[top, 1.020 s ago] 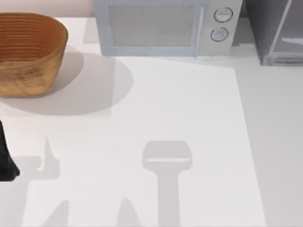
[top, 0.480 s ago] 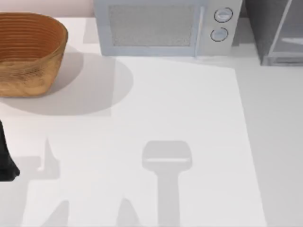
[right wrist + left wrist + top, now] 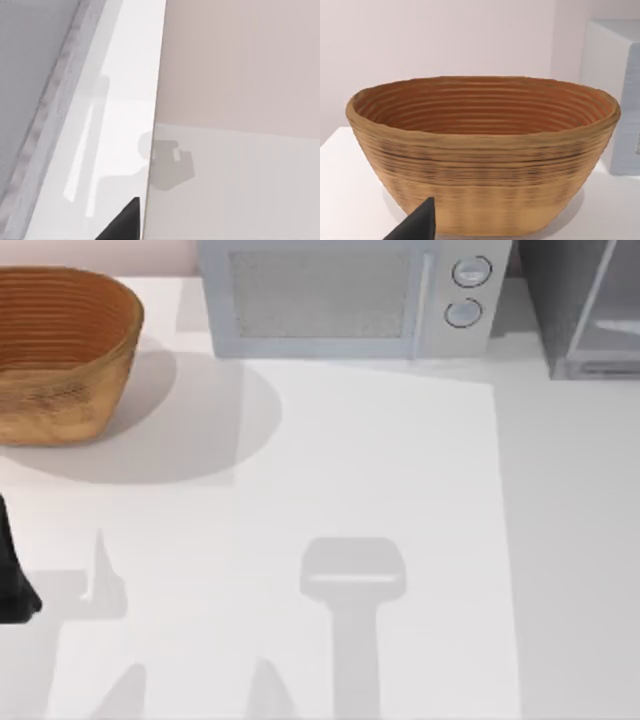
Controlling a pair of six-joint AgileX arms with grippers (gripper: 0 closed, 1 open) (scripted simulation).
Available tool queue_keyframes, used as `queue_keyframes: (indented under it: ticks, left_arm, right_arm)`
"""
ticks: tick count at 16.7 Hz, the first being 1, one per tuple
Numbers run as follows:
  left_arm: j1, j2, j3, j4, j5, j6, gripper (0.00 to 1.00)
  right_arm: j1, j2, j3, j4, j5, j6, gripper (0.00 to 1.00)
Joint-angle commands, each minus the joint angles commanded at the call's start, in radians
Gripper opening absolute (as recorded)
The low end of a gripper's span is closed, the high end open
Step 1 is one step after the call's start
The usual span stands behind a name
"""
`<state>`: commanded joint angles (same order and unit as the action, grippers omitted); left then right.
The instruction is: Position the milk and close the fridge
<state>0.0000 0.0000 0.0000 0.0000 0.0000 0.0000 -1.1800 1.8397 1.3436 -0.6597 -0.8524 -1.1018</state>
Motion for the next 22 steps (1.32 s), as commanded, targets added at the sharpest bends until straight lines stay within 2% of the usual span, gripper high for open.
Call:
queue_keyframes:
  ticks: [4,7,16,19,22]
  left_arm:
    - [0.0,0.0,0.0,0.0,0.0,0.0,1.0]
    - [0.0,0.0,0.0,0.0,0.0,0.0,1.0]
    - [0.0,0.0,0.0,0.0,0.0,0.0,1.0]
    - [0.0,0.0,0.0,0.0,0.0,0.0,1.0]
    - [0.0,0.0,0.0,0.0,0.0,0.0,1.0]
  right_arm:
    - [0.153,0.001,-0.017,0.231,0.052,0.281,1.0]
    - [0.225,-0.002,-0.032,0.329,0.084,0.413,1.0]
    - [0.251,-0.01,-0.045,0.36,0.106,0.461,1.0]
    - [0.347,-0.027,-0.079,0.399,0.191,0.536,1.0]
    - [0.531,-0.061,-0.136,0.466,0.332,0.657,1.0]
